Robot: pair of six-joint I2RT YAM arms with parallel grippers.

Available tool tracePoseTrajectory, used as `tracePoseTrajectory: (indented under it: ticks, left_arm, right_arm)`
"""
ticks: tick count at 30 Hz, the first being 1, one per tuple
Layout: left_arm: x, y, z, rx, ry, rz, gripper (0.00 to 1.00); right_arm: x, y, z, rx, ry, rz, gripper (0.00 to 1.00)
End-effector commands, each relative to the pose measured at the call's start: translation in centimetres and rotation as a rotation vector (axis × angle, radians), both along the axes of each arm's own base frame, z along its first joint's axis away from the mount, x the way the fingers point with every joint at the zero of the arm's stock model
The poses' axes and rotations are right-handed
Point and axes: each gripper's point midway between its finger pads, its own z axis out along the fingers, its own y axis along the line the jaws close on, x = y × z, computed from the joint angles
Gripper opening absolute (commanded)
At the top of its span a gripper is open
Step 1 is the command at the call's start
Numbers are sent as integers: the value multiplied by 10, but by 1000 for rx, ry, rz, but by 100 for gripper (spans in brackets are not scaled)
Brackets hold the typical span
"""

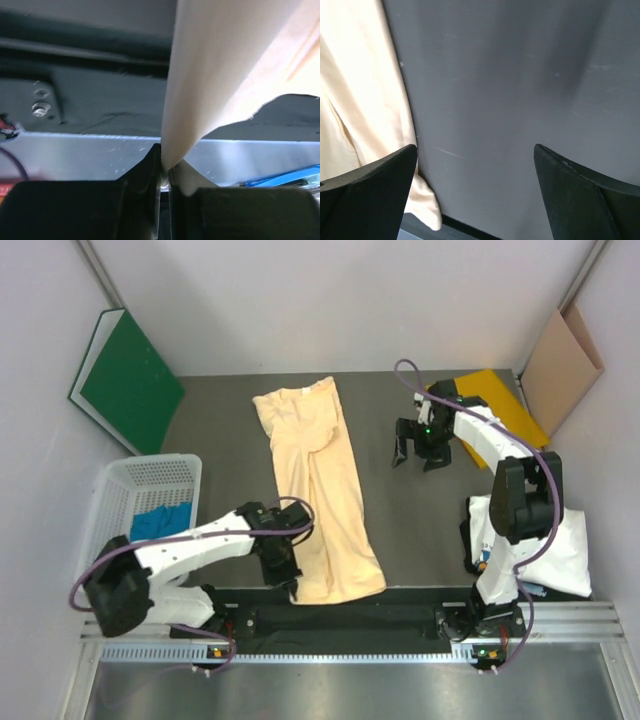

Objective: Fold and stack the t-shirts
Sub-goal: Fold the tshirt

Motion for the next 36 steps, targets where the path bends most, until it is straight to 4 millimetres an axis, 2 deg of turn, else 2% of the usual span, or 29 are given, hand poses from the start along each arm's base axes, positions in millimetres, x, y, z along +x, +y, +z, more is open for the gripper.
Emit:
tracePoseTrajectory:
  ticks: [1,2,3,5,6,8,9,10,11,12,13,14,15,16,17,18,19,20,21,22,24,25,29,32,34,35,36]
  left_arm:
    - [-26,37,11,70,30,94,61]
    - [-23,37,16,61,8,97,90]
    - [-12,33,26,42,-56,111,99]
    - [5,33,38,50,-138,118,99]
    - [20,24,51,34,-199,117,99]
    - [49,27,59,79,-310,123,99]
    - [65,19,63,81,-347,88,99]
    - [83,21,63,93,-359,110,99]
    - [99,16,59,109,-351,108,99]
    - [125,20,57,106,-367,128,99]
    - [138,20,54,97,-356,133,99]
    - [157,16,47,96,-352,99,99]
    - [185,22,44,75,-367,149,99]
    - [200,22,42,57,-367,154,99]
    - [219,17,36,35,-353,130,99]
    - [238,26,33,33,-355,161,99]
    - [251,28,31,30,-353,166,99]
    - [270,22,28,0,-341,136,99]
    - [283,30,26,-11,-322,161,99]
    - [289,31,23,-14,-303,155,99]
    - [311,38,15,-21,-286,155,99]
    - [316,40,15,-28,-284,157,99]
    - [340,47,18,-88,-320,179,99]
    - [348,56,19,-121,-314,210,99]
    - [352,65,20,-127,-310,234,99]
    - [356,67,23,-135,-319,237,99]
    - [358,73,22,-135,-318,252,99]
  right_arm:
    - [22,41,24,64,-137,77,100]
    - [27,49,23,80,-144,86,100]
    - [33,59,25,101,-168,102,100]
    - [44,73,24,136,-183,110,100]
    - [49,81,23,151,-195,120,100]
    - [66,95,21,203,-220,114,100]
    - [73,99,20,220,-227,107,100]
    - [83,106,12,244,-228,95,100]
    - [94,111,17,265,-252,89,100]
    - [100,115,17,286,-248,63,100]
    - [111,121,4,300,-246,57,100]
    - [124,128,14,324,-278,54,100]
    - [132,133,15,346,-274,39,100]
    - [140,138,-3,355,-248,32,100]
    - [158,146,14,387,-299,31,100]
    - [166,151,16,410,-297,6,100]
    - [173,156,-3,418,-269,-3,100]
    - [191,162,15,447,-326,-3,100]
    - [198,166,15,460,-327,-22,100]
    - [204,169,-1,466,-315,-36,100]
    - [219,176,6,506,-351,-67,100]
    - [222,177,-4,506,-344,-79,100]
    - [223,187,-27,487,-330,-108,100]
    - [217,199,-46,476,-304,-111,99]
    - [212,207,-60,478,-271,-107,92]
    - [205,217,-64,481,-258,-91,90]
    - [201,222,-68,482,-246,-80,81]
